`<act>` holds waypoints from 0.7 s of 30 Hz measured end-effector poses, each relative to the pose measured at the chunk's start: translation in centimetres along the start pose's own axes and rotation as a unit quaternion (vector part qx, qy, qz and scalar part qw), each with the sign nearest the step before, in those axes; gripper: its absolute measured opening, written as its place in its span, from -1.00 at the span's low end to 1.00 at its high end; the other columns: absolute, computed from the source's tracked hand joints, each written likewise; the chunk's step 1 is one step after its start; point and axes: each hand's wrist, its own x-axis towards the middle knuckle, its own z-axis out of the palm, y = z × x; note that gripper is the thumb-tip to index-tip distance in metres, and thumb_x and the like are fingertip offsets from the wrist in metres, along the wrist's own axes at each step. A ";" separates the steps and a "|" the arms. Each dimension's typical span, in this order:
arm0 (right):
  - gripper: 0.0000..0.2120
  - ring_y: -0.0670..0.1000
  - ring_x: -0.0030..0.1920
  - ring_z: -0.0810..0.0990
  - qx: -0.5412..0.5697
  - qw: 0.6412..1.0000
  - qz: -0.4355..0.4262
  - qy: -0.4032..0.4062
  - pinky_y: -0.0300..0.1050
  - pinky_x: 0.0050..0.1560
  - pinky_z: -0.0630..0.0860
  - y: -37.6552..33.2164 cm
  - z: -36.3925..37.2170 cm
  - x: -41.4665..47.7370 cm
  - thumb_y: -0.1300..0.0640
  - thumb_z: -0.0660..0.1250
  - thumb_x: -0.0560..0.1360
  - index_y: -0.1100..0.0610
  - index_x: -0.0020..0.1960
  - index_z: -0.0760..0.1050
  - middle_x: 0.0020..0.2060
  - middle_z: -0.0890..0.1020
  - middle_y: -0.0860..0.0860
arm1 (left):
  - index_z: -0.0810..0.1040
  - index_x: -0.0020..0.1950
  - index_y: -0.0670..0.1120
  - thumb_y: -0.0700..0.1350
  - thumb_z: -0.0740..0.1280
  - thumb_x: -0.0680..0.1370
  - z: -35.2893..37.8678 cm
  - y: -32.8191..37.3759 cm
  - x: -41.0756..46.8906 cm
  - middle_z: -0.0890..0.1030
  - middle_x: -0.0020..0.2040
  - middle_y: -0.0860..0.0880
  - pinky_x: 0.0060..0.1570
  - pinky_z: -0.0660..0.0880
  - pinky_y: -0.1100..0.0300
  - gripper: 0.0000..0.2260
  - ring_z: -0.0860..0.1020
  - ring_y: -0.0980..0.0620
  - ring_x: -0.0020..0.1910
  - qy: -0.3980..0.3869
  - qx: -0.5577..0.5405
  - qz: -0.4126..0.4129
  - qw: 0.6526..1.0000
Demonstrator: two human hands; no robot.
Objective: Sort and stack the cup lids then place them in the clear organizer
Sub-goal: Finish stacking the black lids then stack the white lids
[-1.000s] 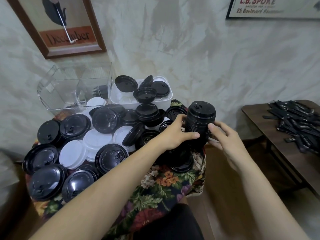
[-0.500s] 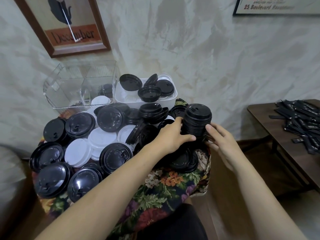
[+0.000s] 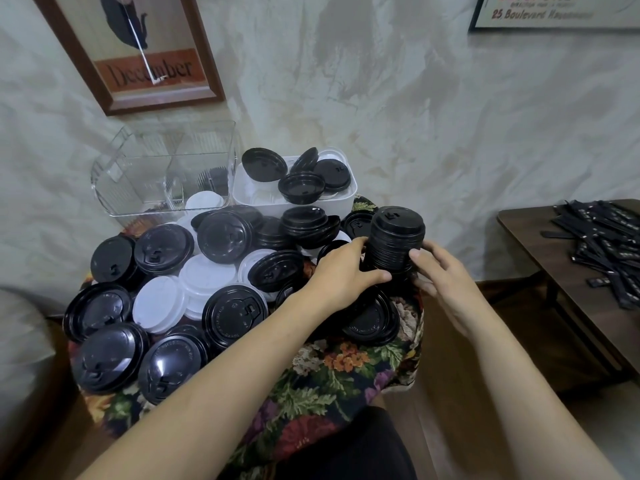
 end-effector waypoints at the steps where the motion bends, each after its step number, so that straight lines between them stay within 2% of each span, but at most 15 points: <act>1: -0.46 -0.04 0.32 0.62 0.002 1.000 -0.001 -0.001 0.13 0.41 0.50 0.0 0.0 0.0 -0.20 0.48 0.50 -0.07 0.43 0.51 0.30 0.66 -0.07 | 0.39 0.54 0.02 0.10 0.49 0.56 0.0 0.0 0.0 0.59 0.39 0.01 0.34 0.44 0.03 -0.40 0.52 -0.03 0.39 0.001 0.000 0.004 1.000; 4: -0.50 -0.05 0.29 0.64 0.005 1.000 -0.008 -0.003 0.02 0.33 0.56 0.0 0.1 -0.2 -0.06 0.42 0.53 -0.03 0.45 0.49 0.28 0.67 -0.05 | 0.42 0.52 0.05 0.10 0.47 0.56 0.0 -0.3 -0.1 0.61 0.37 0.03 0.31 0.45 0.03 -0.45 0.53 -0.03 0.37 0.008 0.007 0.014 1.000; 6: -0.56 -0.07 0.26 0.65 0.007 1.000 -0.014 -0.008 -0.15 0.18 0.62 -0.1 0.3 -0.4 0.07 0.40 0.59 -0.01 0.46 0.47 0.26 0.68 -0.06 | 0.43 0.51 0.07 0.09 0.47 0.57 0.1 -0.3 -0.2 0.61 0.36 0.04 0.27 0.44 0.06 -0.47 0.53 -0.03 0.36 0.014 0.014 0.021 1.000; 8: -0.52 -0.10 0.27 0.64 -0.004 1.000 -0.020 -0.011 -0.21 0.11 0.61 0.0 0.3 -0.5 0.07 0.44 0.56 -0.02 0.46 0.46 0.27 0.67 -0.07 | 0.44 0.50 0.06 0.08 0.46 0.57 0.1 -0.4 -0.3 0.62 0.35 0.04 0.22 0.42 0.10 -0.48 0.53 -0.03 0.36 0.020 0.021 0.026 0.999; 11: -0.35 -0.09 0.32 0.60 -0.029 0.999 -0.023 -0.012 -0.09 0.28 0.55 0.0 0.2 -0.5 -0.04 0.50 0.43 -0.03 0.49 0.44 0.32 0.63 -0.07 | 0.45 0.49 0.05 0.07 0.45 0.58 0.1 -0.3 -0.4 0.64 0.31 0.03 0.13 0.41 0.13 -0.50 0.55 -0.04 0.32 0.025 0.038 0.033 0.998; 13: -0.32 -0.09 0.34 0.60 -0.036 0.999 -0.023 -0.011 -0.04 0.34 0.53 0.0 0.2 -0.5 -0.04 0.52 0.42 -0.04 0.50 0.43 0.34 0.62 -0.06 | 0.45 0.48 0.05 0.08 0.45 0.58 0.1 -0.4 -0.5 0.65 0.28 0.03 0.08 0.41 0.13 -0.51 0.56 -0.04 0.29 0.028 0.056 0.041 0.997; 16: -0.34 -0.11 0.35 0.58 -0.048 0.998 -0.027 -0.007 -0.04 0.38 0.51 0.3 0.2 -0.7 0.00 0.52 0.45 -0.05 0.51 0.42 0.35 0.60 -0.08 | 0.42 0.50 -0.01 0.09 0.42 0.60 0.0 -0.5 -0.9 0.62 0.31 -0.01 0.08 0.42 0.11 -0.50 0.55 -0.05 0.30 0.034 0.089 0.050 0.994; 18: -0.39 -0.12 0.37 0.56 -0.060 0.998 -0.030 -0.007 -0.03 0.40 0.49 0.5 0.2 -0.7 0.10 0.52 0.51 -0.04 0.52 0.41 0.36 0.59 -0.09 | 0.41 0.48 -0.01 0.13 0.40 0.60 0.0 -0.9 -1.2 0.62 0.27 -0.02 0.09 0.49 0.04 -0.50 0.56 -0.07 0.26 0.037 0.124 0.063 0.990; 21: -0.45 -0.29 0.31 0.55 -0.099 0.994 -0.036 -0.010 -0.09 0.42 0.47 0.6 0.2 -0.8 0.19 0.48 0.56 -0.08 0.48 0.41 0.31 0.58 -0.19 | 0.39 0.49 -0.02 0.15 0.35 0.62 0.2 -1.4 -1.5 0.62 0.22 -0.03 0.02 0.49 0.01 -0.51 0.57 -0.08 0.21 0.039 0.171 0.077 0.981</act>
